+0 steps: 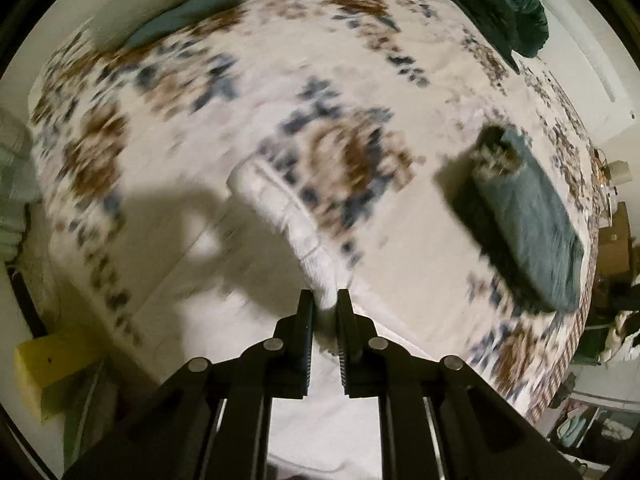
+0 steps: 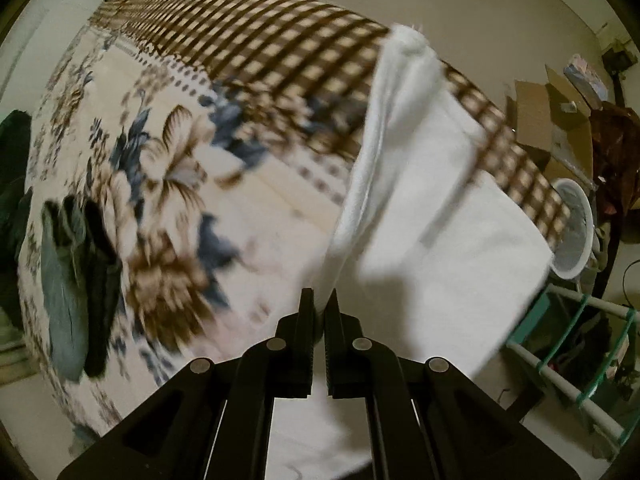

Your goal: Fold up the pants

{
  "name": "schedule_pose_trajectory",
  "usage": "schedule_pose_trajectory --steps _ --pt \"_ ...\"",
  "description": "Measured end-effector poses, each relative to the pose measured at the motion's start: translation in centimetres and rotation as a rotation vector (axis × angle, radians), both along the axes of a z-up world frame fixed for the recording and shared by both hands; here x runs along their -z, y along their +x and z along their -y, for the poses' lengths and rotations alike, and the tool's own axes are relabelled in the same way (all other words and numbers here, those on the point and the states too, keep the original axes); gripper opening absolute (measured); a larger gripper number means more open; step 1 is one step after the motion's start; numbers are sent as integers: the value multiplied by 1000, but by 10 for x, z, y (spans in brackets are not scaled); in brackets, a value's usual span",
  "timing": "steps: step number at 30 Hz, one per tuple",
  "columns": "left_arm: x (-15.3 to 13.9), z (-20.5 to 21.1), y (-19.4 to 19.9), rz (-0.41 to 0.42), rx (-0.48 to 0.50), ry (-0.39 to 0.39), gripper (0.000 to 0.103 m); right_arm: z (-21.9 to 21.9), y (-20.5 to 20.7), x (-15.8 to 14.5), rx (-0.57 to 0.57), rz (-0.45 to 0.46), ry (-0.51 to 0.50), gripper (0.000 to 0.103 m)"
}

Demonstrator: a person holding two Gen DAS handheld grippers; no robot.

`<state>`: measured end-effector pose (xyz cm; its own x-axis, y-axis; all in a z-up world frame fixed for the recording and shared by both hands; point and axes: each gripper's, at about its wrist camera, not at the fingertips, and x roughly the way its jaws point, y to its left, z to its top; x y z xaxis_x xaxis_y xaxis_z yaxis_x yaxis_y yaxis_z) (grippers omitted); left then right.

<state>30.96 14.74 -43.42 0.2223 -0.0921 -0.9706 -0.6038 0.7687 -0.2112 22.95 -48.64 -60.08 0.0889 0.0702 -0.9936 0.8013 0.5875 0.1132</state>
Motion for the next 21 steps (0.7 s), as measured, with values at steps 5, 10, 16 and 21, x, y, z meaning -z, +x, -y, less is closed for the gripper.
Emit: schedule_pose_trajectory --steps 5,10,16,21 --pt "49 -14 -77 -90 -29 23 6 6 -85 11 -37 -36 -12 4" --pt "136 -15 -120 -247 -47 28 6 1 -137 68 -51 -134 -15 4" --pt "163 -33 -135 -264 -73 48 6 4 -169 111 -27 -167 -3 4" --pt "134 -41 -141 -229 -57 58 8 8 -168 109 -9 -197 67 25"
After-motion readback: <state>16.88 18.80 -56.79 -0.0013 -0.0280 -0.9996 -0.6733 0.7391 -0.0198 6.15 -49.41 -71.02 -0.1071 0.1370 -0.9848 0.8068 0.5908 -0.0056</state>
